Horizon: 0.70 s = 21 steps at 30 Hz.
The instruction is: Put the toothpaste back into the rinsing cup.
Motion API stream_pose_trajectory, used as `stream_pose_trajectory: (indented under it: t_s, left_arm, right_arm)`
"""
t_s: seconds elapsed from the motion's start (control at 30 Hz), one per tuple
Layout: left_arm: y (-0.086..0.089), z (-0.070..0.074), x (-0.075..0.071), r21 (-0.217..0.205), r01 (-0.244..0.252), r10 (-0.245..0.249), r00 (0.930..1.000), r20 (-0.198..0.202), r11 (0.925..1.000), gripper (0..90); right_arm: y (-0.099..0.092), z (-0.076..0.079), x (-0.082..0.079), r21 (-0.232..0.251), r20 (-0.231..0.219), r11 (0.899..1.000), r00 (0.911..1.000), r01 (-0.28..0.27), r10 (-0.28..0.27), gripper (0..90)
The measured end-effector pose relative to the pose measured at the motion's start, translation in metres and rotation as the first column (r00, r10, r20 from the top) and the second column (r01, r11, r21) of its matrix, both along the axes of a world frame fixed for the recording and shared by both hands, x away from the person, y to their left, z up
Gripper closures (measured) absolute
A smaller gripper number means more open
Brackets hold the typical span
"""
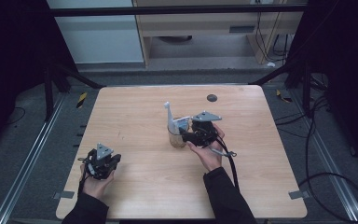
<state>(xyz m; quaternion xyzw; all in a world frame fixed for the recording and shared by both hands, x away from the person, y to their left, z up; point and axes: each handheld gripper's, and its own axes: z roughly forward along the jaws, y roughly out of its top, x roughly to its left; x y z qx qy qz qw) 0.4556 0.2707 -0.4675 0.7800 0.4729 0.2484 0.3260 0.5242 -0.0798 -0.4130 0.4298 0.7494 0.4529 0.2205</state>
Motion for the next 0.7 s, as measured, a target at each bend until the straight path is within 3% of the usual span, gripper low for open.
stream_pose_trajectory:
  t_s: [0.1,0.33,0.6,0.7]
  left_arm:
    - [0.001,-0.001,0.000,-0.003,-0.002,0.002,1.0000,-0.006,1.0000,87.1]
    - [0.001,-0.003,0.001,-0.021,0.006,-0.007,0.9996,-0.026,0.9998,80.3]
    - [0.002,-0.007,0.003,-0.032,0.002,-0.004,0.9985,-0.055,0.9995,66.2]
    - [0.002,-0.008,0.003,-0.033,-0.005,0.004,0.9988,-0.049,0.9994,58.6]
  right_arm:
    - [-0.012,0.003,-0.010,-0.006,-0.022,1.000,0.9997,-0.009,0.009,33.1]
    - [-0.034,-0.006,-0.032,-0.092,-0.053,0.996,0.9986,0.001,-0.006,26.2]
    - [-0.077,-0.024,-0.055,-0.050,-0.100,0.998,0.9940,0.041,-0.046,24.3]
    - [-0.089,-0.030,-0.061,-0.071,-0.104,0.996,0.9926,0.055,-0.062,23.3]
